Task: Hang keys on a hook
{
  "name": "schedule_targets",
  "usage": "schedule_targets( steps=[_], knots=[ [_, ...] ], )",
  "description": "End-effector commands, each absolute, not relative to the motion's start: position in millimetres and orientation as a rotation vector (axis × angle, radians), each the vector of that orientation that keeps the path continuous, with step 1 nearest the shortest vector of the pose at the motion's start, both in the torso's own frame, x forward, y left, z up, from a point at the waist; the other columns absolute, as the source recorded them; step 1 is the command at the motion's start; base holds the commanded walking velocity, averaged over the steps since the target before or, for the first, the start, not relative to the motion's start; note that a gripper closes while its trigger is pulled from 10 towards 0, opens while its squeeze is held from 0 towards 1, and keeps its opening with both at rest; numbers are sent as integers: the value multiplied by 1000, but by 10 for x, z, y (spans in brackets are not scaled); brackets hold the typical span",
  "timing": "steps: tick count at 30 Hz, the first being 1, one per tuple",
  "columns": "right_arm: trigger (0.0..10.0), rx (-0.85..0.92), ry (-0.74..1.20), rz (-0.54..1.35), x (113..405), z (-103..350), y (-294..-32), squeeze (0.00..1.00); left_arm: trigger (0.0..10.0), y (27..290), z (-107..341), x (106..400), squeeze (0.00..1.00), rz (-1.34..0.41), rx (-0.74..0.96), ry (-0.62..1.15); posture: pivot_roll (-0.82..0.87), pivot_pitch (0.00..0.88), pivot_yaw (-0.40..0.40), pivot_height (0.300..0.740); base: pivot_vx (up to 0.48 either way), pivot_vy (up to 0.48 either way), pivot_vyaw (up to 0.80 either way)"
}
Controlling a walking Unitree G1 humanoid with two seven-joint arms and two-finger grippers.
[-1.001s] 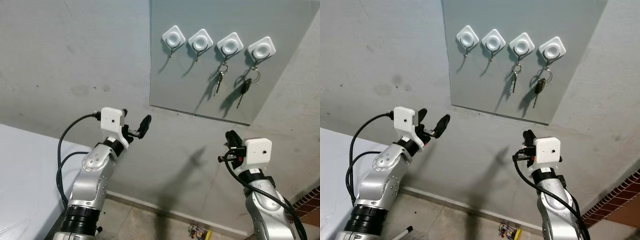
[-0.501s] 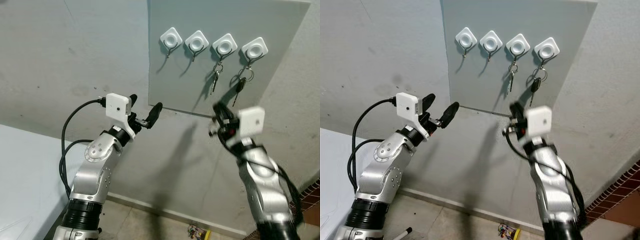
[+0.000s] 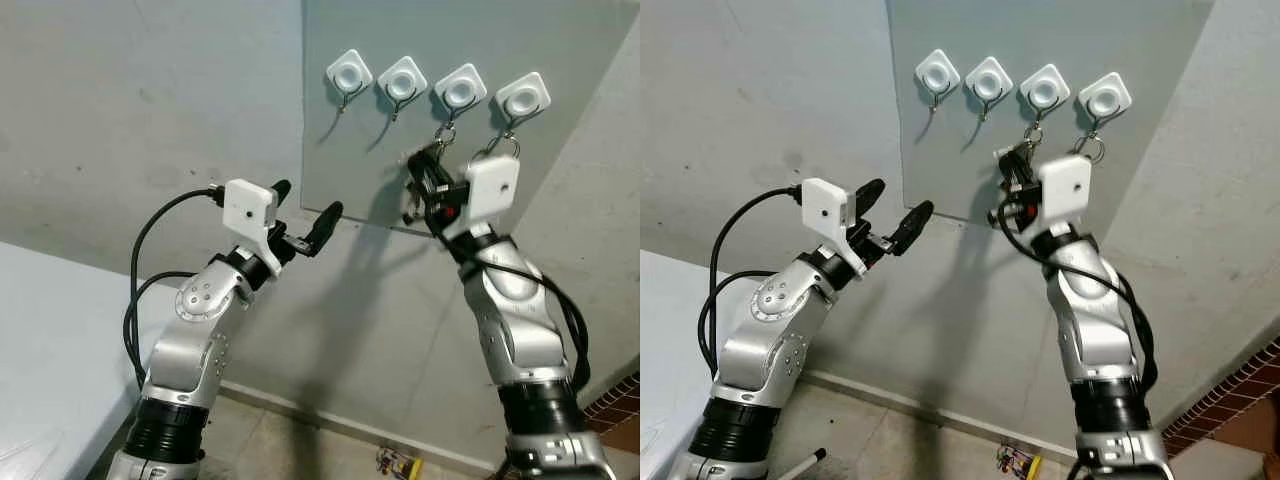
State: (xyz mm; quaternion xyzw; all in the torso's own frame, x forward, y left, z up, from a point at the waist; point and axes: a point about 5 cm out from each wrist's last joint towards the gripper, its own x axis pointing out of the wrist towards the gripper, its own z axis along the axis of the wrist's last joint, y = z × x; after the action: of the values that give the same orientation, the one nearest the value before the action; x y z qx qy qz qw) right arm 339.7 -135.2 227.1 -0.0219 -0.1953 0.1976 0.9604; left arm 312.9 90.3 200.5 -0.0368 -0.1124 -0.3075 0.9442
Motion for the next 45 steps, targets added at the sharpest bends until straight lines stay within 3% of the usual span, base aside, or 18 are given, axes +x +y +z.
schedule_targets(
  steps=[1,12,29,45],
  knots=[
    [10000,-30,-391,424,3425,2293,-1335,0,10000,851,2105,3114,0,-656,-46,-257,10,0,-18,740,0,0,0],
    [10000,-96,-235,487,3305,1833,-1329,0,10000,825,2131,3101,0,-672,-41,-260,5,0,-19,740,0,0,0],
    [10000,198,-532,589,3299,2572,-1239,0,10000,724,2258,3069,0,-731,-8,-300,-2,0,-15,740,0,0,0],
    [10000,387,-541,593,3368,2704,-1250,0,10000,718,2288,3069,0,-726,-11,-307,5,0,-19,740,0,0,0]
  ],
)
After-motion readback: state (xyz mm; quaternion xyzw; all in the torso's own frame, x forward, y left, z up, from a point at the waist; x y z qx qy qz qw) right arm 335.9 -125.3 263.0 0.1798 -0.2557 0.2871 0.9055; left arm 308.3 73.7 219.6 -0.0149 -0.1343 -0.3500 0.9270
